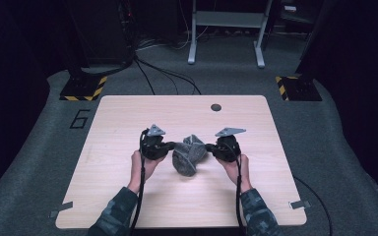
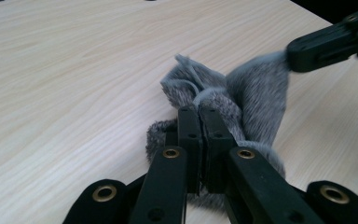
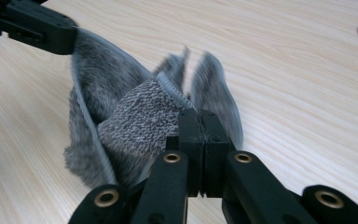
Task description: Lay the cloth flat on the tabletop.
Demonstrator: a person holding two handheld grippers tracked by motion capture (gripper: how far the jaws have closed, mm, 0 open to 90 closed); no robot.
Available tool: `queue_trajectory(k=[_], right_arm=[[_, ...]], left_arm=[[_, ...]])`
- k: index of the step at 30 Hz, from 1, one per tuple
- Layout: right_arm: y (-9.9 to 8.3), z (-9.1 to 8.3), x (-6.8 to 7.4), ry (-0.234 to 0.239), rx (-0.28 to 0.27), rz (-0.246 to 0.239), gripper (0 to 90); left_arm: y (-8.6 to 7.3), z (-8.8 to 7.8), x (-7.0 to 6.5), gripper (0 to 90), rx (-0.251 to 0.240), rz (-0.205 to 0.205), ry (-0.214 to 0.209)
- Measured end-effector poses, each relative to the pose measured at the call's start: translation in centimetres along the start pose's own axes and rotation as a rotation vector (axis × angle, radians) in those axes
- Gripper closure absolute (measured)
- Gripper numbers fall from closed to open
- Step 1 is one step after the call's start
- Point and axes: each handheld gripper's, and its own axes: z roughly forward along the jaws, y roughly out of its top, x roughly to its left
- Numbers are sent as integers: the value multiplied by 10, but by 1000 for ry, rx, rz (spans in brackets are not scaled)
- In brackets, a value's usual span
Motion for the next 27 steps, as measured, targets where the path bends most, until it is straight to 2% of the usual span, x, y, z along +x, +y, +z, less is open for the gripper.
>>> queue_trajectory(k=[6,11,18,21,25,27], right_arm=[[-14,-21,-12,-35,-27,35,898],[-29,-35,-20,-69,-39,72,899],[-45,-42,-28,-87,-38,113,899],[-52,-45,-29,-83,-36,134,899],[-61,-45,-25,-87,-23,142,898],[-65,-46,-23,-84,-23,150,898]], left_arm=[[-21,-12,15,886,-21,-71,8],[-40,-23,25,885,-32,-111,15],[-65,-33,35,886,-28,-166,23],[-76,-35,37,887,-20,-200,9],[-88,-31,33,891,12,-199,-3],[-92,-29,31,896,31,-180,-2]])
